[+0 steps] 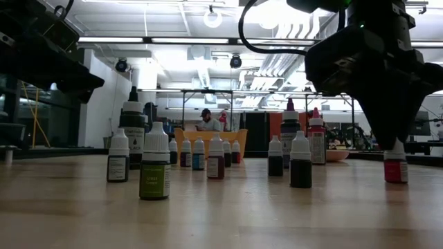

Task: Pick & Place food coloring
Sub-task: Put the small orange food coloring bottle into the yellow bin

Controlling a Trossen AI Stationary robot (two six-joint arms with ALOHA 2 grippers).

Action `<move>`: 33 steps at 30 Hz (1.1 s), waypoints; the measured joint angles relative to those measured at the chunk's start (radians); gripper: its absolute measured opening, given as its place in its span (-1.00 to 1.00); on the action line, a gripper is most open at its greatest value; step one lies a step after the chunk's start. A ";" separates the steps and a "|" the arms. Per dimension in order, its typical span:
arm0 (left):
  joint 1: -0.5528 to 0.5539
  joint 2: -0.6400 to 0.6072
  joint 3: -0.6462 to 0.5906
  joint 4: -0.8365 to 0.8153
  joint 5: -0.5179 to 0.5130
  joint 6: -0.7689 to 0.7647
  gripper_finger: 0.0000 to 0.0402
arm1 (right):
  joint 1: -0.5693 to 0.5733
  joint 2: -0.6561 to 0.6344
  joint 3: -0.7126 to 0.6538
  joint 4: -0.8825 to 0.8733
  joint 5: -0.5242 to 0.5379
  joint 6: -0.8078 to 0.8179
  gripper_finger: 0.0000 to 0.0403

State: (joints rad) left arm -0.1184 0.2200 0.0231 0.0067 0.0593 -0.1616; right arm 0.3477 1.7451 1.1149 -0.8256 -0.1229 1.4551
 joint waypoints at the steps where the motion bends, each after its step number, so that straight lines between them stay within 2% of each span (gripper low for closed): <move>1: 0.000 0.000 0.000 0.000 0.000 0.000 -0.19 | 0.000 0.000 0.000 0.003 0.000 -0.003 -0.81; 10: 0.000 0.000 0.000 0.000 0.000 0.000 -0.19 | 0.000 -0.013 0.040 -0.018 0.013 -0.048 -0.81; 15: 0.000 0.000 0.000 0.000 0.000 0.000 -0.19 | -0.003 -0.059 0.113 -0.088 0.065 -0.089 -0.81; 19: 0.000 0.000 0.000 0.000 0.000 0.000 -0.19 | -0.023 -0.083 0.234 -0.215 0.133 -0.151 -0.81; 24: 0.000 0.000 0.000 0.000 0.000 0.000 -0.19 | -0.081 -0.084 0.452 -0.388 0.236 -0.280 -0.81; 28: 0.000 0.000 0.000 0.000 0.000 0.000 -0.19 | -0.146 -0.084 0.599 -0.413 0.290 -0.411 -0.81; 33: 0.000 0.000 0.000 0.000 0.000 0.000 -0.19 | -0.247 -0.041 0.741 -0.416 0.298 -0.593 -0.81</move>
State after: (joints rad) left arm -0.1181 0.2199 0.0233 0.0065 0.0593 -0.1618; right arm 0.1008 1.7043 1.8554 -1.2414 0.1753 0.8619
